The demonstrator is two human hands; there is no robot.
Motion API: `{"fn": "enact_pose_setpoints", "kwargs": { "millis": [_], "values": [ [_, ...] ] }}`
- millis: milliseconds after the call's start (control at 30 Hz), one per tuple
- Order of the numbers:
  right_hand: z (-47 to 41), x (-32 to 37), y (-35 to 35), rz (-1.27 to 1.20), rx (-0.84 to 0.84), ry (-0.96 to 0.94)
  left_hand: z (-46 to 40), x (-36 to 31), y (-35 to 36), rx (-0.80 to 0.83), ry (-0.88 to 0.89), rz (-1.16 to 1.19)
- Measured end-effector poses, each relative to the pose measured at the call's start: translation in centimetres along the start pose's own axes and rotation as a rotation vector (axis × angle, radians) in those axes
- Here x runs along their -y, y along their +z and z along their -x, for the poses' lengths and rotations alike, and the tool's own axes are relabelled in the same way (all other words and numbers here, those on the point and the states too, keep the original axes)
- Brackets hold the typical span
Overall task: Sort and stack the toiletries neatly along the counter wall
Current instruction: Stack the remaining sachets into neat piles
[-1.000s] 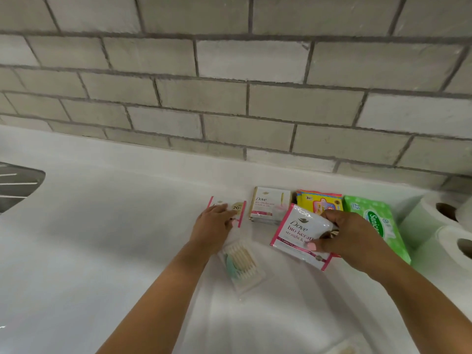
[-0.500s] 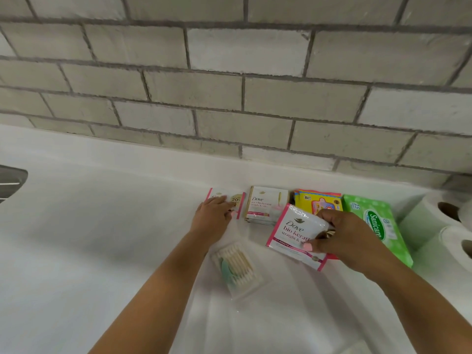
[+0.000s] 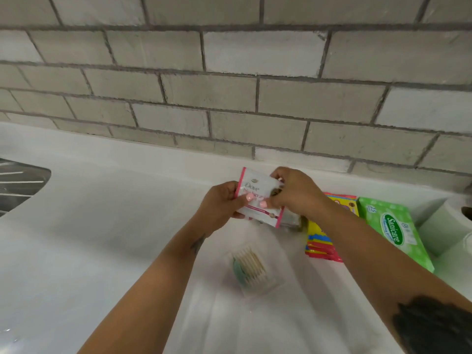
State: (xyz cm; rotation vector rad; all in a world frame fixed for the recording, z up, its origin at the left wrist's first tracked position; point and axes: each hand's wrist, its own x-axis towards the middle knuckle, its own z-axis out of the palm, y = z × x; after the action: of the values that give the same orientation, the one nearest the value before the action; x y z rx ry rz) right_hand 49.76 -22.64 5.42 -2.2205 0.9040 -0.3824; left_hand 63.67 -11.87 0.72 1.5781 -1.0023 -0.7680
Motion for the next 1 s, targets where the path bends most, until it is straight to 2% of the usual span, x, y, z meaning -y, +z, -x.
{"fn": "enact_pose_setpoints", "kwargs": {
  "millis": [67,167,233,500,767,867,1000],
  "values": [
    [-1.0,0.7,1.0,0.015,-0.084,-0.030,-0.6,0.0,-0.8,-0.094,-0.028,0.048],
    [-1.5,0.9,2.4,0.263,-0.237,-0.150,-1.9,0.9,-2.2,-0.196,-0.127,0.054],
    [-1.7,0.6,3.3,0.406,-0.279,-0.234,-2.8,1.7,-2.6,-0.241,-0.195,-0.019],
    [-1.8,-1.2,6.0,0.583,-0.159,-0.255,-5.3,4.0,-2.0,-0.278,-0.303,-0.517],
    [-2.1,-1.9,8.4,0.906,0.063,-0.296,-5.5,6.2,-1.0,-0.367,-0.275,-0.649],
    [-2.2,-2.3,9.6,0.973,0.067,-0.307,-5.2,6.3,-0.7,-0.357,-0.164,-0.827],
    [-2.2,-2.3,9.9,1.032,0.101,-0.309,-5.0,7.0,-0.7,-0.245,-0.064,-1.010]
  ]
}}
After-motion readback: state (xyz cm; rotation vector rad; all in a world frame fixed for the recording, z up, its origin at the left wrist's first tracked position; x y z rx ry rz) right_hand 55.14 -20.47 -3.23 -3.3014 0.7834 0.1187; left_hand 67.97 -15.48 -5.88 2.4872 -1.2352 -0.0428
